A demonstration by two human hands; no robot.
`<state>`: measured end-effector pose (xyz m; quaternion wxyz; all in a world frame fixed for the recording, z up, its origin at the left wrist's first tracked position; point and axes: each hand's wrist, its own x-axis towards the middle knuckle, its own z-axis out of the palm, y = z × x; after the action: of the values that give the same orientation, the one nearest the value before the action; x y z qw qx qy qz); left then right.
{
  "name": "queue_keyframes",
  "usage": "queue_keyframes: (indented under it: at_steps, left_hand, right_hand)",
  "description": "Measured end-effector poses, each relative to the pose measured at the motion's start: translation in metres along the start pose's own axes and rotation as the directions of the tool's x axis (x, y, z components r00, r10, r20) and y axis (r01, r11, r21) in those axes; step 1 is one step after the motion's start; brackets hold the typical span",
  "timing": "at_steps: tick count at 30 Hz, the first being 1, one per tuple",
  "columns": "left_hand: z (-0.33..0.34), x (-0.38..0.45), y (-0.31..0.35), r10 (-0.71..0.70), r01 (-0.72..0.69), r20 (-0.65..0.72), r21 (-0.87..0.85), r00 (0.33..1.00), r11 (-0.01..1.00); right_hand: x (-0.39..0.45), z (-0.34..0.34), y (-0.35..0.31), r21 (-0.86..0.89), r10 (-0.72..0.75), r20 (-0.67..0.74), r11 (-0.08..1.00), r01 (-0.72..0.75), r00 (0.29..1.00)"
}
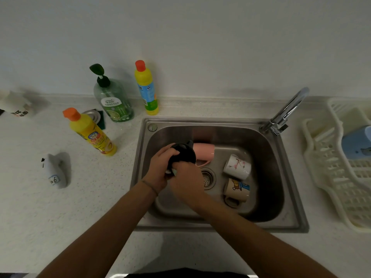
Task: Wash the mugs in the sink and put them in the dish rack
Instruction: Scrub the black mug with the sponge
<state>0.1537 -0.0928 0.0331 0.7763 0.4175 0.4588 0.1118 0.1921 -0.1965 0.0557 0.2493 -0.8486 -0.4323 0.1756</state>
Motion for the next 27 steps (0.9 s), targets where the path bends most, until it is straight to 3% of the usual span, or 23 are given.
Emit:
queue_keyframes:
  at_steps: [1,2,4,6,9,11,13,15,17,19,21,23,24,27]
  left_hand:
    - [-0.003,0.001,0.001,-0.013,0.013,0.005,0.023,1.000,1.000]
    - [-0.009,0.001,0.005,-0.053,0.052,0.017,0.070,0.998,0.996]
    - [-0.023,0.004,0.010,-0.175,0.155,0.096,0.180,0.980,0.971]
    - [-0.027,0.003,0.011,-0.232,0.193,0.172,0.217,0.957,0.957]
    - [-0.010,-0.002,0.002,-0.149,0.147,0.186,0.024,0.971,0.989]
    - [0.003,-0.004,-0.010,-0.018,0.040,0.163,-0.138,0.986,0.990]
    - [0.010,-0.006,-0.015,0.046,-0.027,0.096,-0.192,0.994,0.981]
    - [0.007,-0.007,-0.015,0.058,-0.047,0.051,-0.200,0.997,0.979]
    - [0.000,-0.005,-0.014,0.045,-0.027,0.085,-0.195,0.995,0.980]
    - [-0.002,-0.006,-0.015,0.018,-0.005,0.080,-0.163,0.997,0.987]
    - [0.003,-0.007,-0.018,0.032,-0.022,0.059,-0.153,0.998,0.988]
    - [0.006,-0.006,-0.022,0.063,-0.055,0.052,-0.145,0.997,0.988]
    - [0.005,-0.007,-0.021,0.063,-0.056,0.052,-0.128,0.997,0.990]
    - [-0.007,-0.004,-0.016,0.008,-0.005,0.074,-0.038,0.997,0.999]
  right_hand:
    - [-0.001,0.000,0.003,0.043,-0.016,0.019,0.999,0.015,1.000]
    - [-0.002,-0.003,0.011,-0.026,-0.114,0.044,0.993,0.115,0.993]
    - [-0.007,-0.011,0.033,-0.287,-0.360,0.113,0.881,0.377,0.926]
    - [-0.009,-0.016,0.043,-0.390,-0.437,0.150,0.798,0.459,0.887]
    - [-0.006,-0.008,0.031,-0.368,-0.328,0.055,0.871,0.325,0.943]
    - [-0.002,0.001,0.016,-0.211,-0.126,-0.054,0.971,0.112,0.991]
    - [-0.001,0.010,0.009,0.005,0.027,-0.140,1.000,-0.026,0.990]
    - [-0.007,0.011,0.009,0.029,-0.013,-0.101,0.999,0.016,0.995]
    - [-0.011,0.002,0.023,-0.189,-0.201,0.012,0.961,0.200,0.980]
    - [-0.010,-0.004,0.037,-0.334,-0.274,0.064,0.900,0.279,0.960]
    - [-0.010,0.001,0.028,-0.255,-0.142,0.051,0.955,0.150,0.989]
    - [-0.008,0.006,0.015,-0.030,0.028,0.065,0.999,-0.026,0.997]
    - [-0.008,0.006,0.015,0.023,0.026,0.090,0.999,-0.028,0.996]
    - [-0.011,-0.006,0.038,-0.264,-0.250,0.163,0.921,0.287,0.954]
